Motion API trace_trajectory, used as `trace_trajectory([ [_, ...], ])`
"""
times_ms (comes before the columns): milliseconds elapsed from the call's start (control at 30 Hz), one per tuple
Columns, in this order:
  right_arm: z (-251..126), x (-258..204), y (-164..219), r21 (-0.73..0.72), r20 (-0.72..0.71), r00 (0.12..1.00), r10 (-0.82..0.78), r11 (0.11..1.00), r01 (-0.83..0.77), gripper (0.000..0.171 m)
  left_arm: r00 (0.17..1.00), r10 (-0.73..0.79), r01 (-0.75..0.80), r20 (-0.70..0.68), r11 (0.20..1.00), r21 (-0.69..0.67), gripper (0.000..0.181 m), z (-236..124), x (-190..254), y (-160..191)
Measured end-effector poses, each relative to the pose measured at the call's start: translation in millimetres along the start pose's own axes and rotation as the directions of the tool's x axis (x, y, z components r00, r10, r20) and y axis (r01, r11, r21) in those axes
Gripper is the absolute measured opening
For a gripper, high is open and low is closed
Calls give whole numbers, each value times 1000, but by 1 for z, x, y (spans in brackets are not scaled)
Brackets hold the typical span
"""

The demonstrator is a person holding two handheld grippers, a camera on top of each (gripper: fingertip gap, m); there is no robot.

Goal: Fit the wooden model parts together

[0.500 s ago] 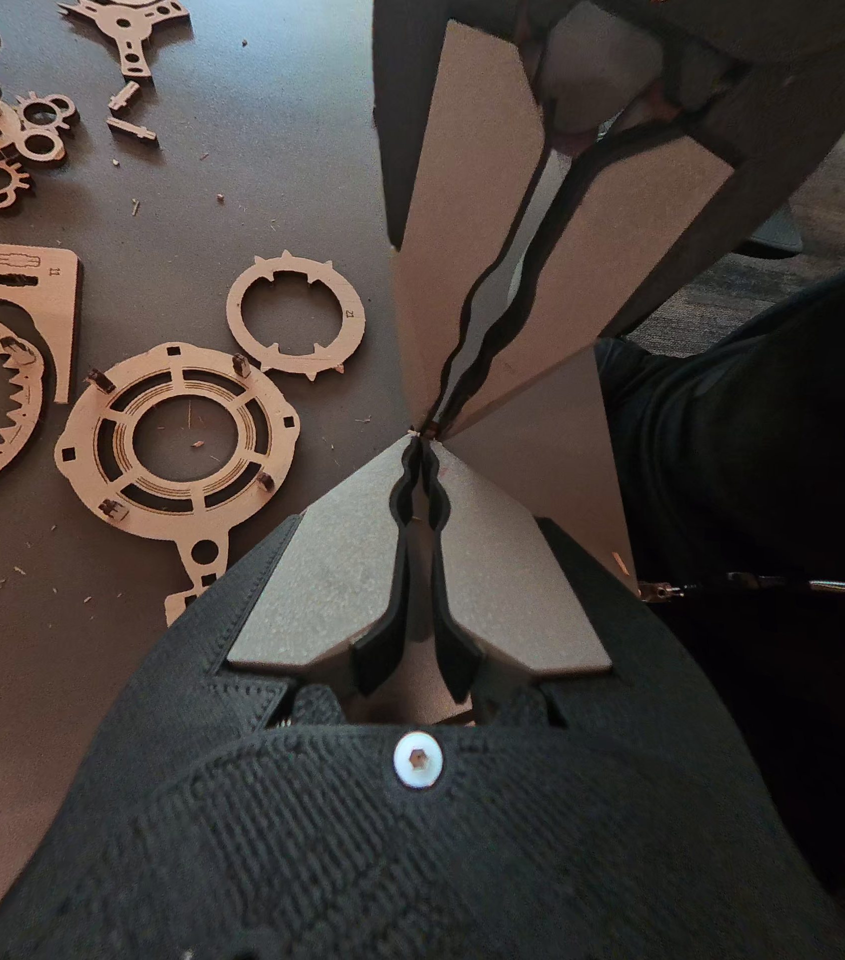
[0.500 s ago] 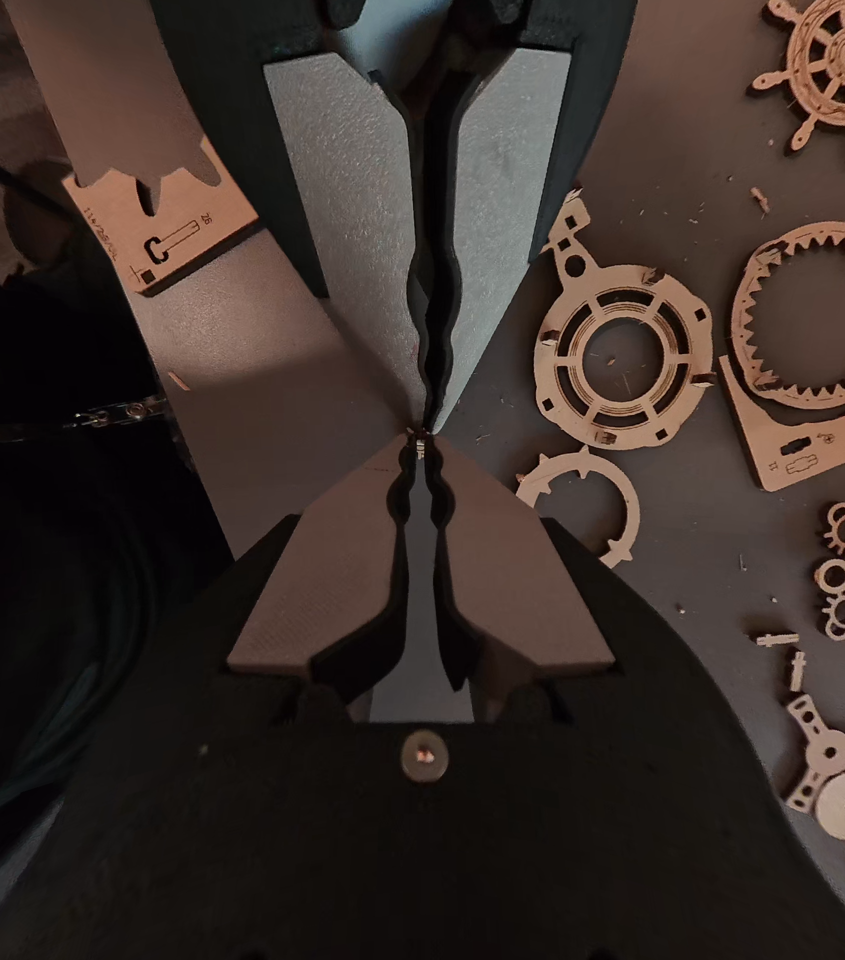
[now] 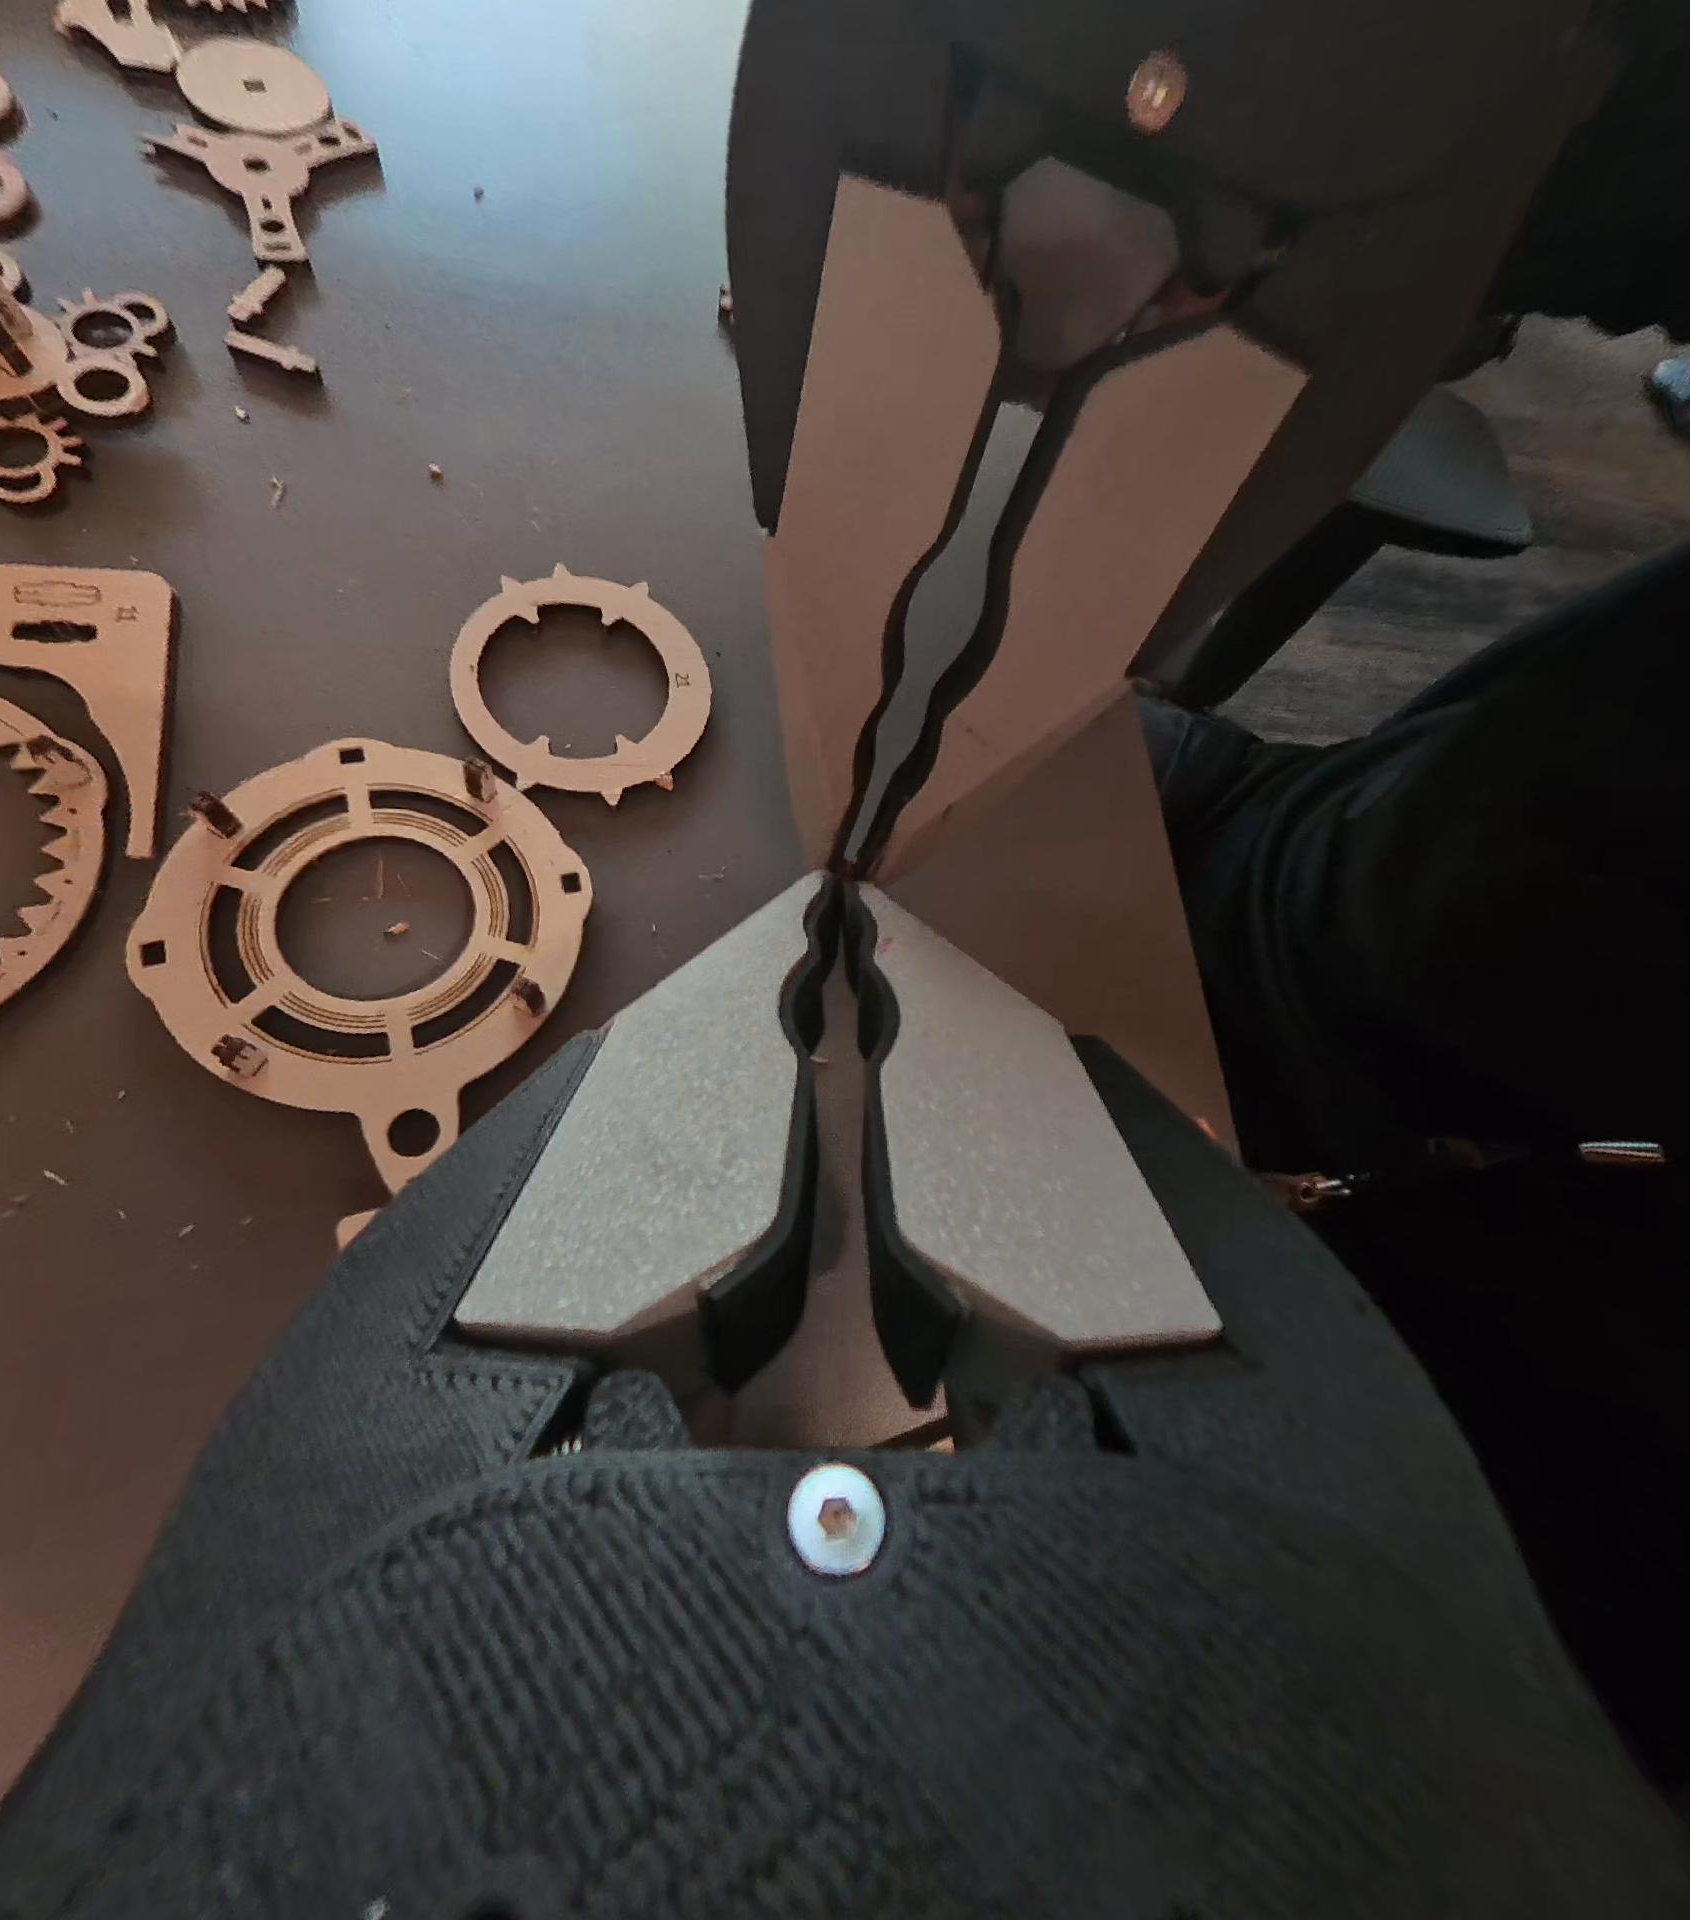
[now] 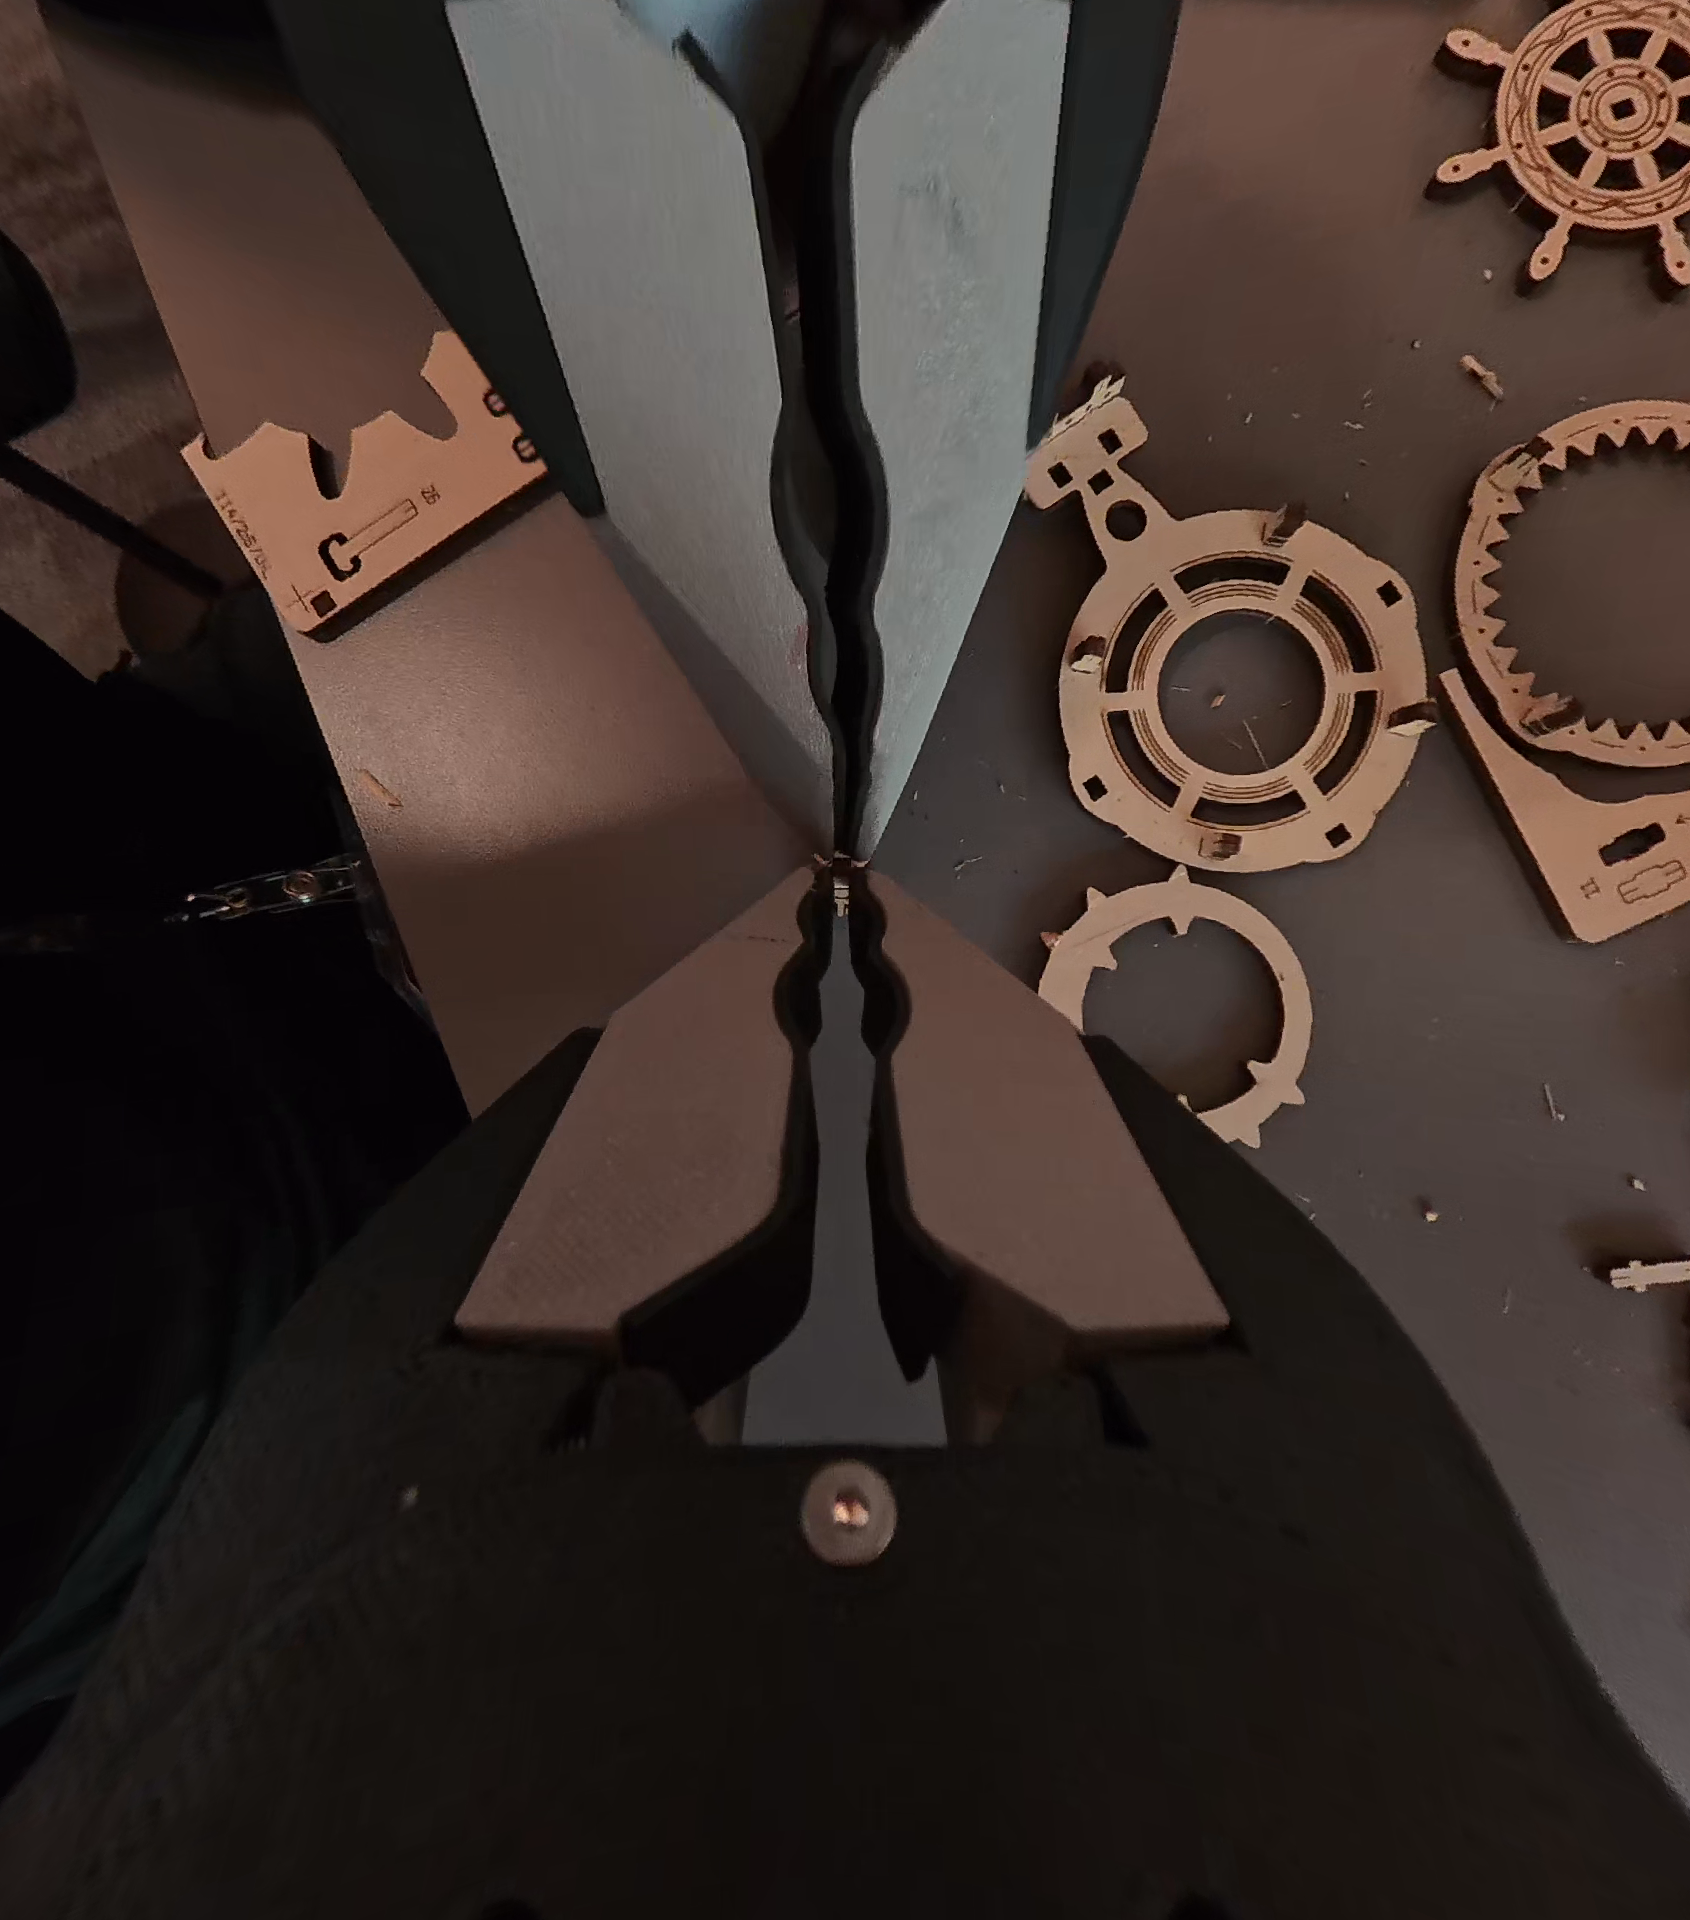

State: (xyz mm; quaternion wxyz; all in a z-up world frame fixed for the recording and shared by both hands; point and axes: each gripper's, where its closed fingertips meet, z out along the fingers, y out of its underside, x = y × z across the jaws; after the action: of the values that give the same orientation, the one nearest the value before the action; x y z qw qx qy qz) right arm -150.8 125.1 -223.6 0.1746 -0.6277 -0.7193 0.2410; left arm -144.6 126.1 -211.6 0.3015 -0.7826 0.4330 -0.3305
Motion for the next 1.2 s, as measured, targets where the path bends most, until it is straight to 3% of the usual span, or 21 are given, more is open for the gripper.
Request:
trace_trajectory([
  [767,0,0,1,-45,22,1000,10,999,-9,0,998,61,-61,10,998,-1,0,0,0,-4],
  [833,0,0,2,-70,28,999,17,997,-15,0,996,80,-79,30,996,-34,0,2,-1,0],
  [867,0,0,2,-82,29,999,15,997,-13,0,992,118,-110,55,985,-130,2,7,-3,14],
  [933,0,0,2,-103,27,1000,3,995,-1,0,985,154,-145,75,982,-122,0,7,-3,10],
  [1100,4,0,-3,-89,46,999,6,996,-2,0,986,138,-128,91,987,-102,0,0,-8,8],
  [1200,4,0,-2,-156,53,999,-4,988,12,0,995,80,-76,57,995,-69,0,-4,-7,7],
])
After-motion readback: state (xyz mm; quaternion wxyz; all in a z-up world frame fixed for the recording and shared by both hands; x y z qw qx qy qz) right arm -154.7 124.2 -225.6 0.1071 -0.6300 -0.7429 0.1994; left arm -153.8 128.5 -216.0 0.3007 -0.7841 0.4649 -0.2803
